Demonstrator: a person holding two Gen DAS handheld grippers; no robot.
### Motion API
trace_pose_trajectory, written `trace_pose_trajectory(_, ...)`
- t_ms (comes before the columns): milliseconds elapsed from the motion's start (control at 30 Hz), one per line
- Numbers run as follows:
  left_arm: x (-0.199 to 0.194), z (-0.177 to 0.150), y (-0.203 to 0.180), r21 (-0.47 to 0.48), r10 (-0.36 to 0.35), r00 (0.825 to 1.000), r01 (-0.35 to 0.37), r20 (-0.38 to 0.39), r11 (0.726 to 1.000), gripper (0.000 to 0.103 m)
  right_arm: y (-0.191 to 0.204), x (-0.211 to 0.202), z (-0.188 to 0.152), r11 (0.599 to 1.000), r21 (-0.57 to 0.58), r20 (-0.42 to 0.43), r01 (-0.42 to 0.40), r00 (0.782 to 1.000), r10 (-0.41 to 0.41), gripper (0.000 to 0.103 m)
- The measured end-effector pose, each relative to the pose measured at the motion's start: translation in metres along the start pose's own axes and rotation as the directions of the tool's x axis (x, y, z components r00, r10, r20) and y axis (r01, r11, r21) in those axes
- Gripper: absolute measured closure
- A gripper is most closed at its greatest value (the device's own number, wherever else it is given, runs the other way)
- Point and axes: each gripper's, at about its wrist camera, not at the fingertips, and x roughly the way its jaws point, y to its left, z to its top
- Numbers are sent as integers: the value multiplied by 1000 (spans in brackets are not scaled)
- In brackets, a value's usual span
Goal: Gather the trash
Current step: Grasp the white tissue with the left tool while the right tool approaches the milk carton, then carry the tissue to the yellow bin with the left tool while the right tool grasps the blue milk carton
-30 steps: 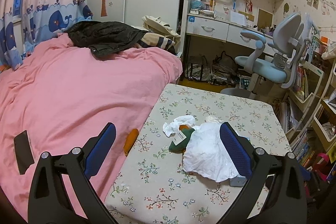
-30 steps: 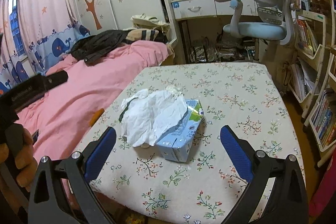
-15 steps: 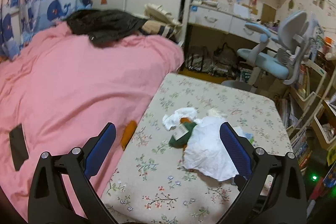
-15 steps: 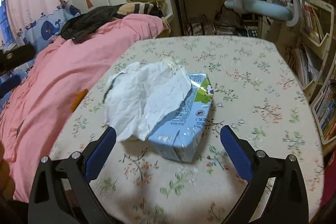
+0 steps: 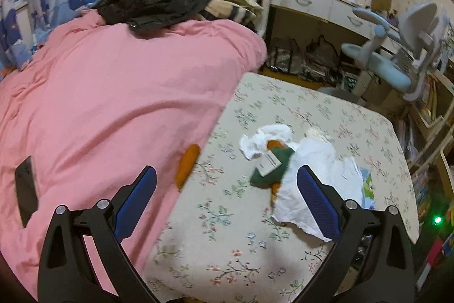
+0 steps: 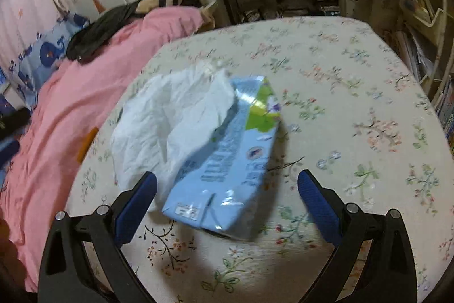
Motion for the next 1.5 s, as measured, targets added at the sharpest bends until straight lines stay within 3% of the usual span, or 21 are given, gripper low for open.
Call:
trace_pose_trajectory(100, 19, -3, -26, 87, -78, 995, 83, -64, 993, 8, -10, -11, 0, 999, 42, 35, -10, 999, 9, 8)
trace_pose_trajectory(233, 40, -13, -76, 258, -123, 988, 143, -94, 955, 7, -21, -24, 0, 996, 93, 76, -2, 997, -5, 8)
trace_pose_trajectory(300, 51, -15, -90, 269, -150, 983, 175, -110, 947, 8, -26, -26, 0, 995, 99, 73, 32, 997, -39, 8)
trace_pose_trajectory(433, 68, -19, -101, 327, -103, 986, 140, -127, 935, 9, -40, -24, 0, 990, 129, 52, 52, 997, -59, 8)
trace_pose_trajectory(533, 80, -19, -97, 308, -134, 976, 182, -170, 934, 31, -50, -26, 0, 985, 161, 46, 56, 997, -64, 8)
trace_pose_trajectory(600, 88, -18, -97, 309, -173, 962, 234, -210, 922, 67, -50, -26, 0, 985, 166, 41, 50, 998, -57, 8)
trace_pose_trajectory(700, 82, -18, -99, 326, -223, 947, 291, -232, 900, 89, -46, -26, -1, 987, 158, 43, 39, 998, -47, 8)
trace_pose_trajectory(800, 59, -8, -94, 328, -283, 940, 333, -193, 884, 91, -44, -29, 0, 987, 156, 52, 30, 998, -39, 8)
trace_pose_trajectory(967, 26, 6, -62, 257, -352, 923, 382, -158, 887, 92, -43, -28, -2, 988, 156, 54, 9, 998, -18, 8)
trace_pose_trajectory(1067, 14, 5, -39, 241, -322, 934, 351, -154, 905, 92, -33, -23, -1, 992, 126, 38, -4, 999, -1, 8)
trace_pose_trajectory(1233, 9, -8, -6, 226, -196, 961, 238, -194, 945, 92, 0, -5, 3, 1000, 5, 4, -8, 1000, 8, 8)
trace_pose_trajectory(1400, 0, -36, 18, 266, -141, 954, 213, -265, 940, 92, 7, 18, 4, 998, -59, -16, 25, 1000, -26, 8)
trace_pose_trajectory(1500, -12, -47, 26, 261, -175, 944, 251, -281, 932, 92, 0, 14, 5, 1000, -30, -1, 5, 1000, -5, 13)
